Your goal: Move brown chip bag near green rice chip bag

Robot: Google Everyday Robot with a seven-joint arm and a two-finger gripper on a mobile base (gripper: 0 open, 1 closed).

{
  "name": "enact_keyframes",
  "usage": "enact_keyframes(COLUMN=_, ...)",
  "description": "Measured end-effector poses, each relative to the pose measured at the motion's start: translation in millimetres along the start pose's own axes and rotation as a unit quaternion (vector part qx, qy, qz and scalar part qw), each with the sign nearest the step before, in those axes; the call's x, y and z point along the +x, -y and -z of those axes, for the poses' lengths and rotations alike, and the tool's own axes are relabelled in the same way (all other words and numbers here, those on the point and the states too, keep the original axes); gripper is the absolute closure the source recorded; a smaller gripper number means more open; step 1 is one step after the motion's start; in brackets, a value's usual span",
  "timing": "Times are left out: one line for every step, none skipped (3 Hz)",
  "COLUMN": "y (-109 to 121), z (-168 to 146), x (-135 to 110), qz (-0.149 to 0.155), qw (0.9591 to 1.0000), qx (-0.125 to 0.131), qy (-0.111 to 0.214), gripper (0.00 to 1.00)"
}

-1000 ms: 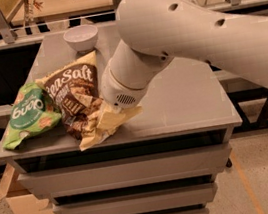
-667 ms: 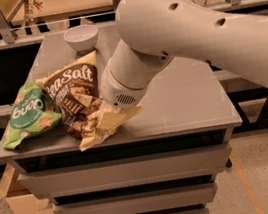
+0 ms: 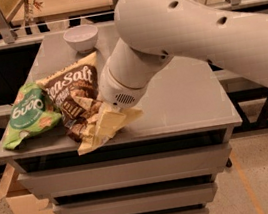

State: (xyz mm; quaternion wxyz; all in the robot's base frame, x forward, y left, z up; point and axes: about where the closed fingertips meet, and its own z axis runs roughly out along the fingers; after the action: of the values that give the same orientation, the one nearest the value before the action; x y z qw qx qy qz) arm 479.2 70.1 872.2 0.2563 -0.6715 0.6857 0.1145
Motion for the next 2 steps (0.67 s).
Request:
enact_keyframes(y=1, z=9, x=3, qz=-0.003, qw=0.9999, qx=0.013, qy=-0.005, gripper=0.0)
enact_keyframes(y=5, z=25, x=13, qz=-0.005, qw=0.999, qx=0.037, qy=-0.024, gripper=0.0)
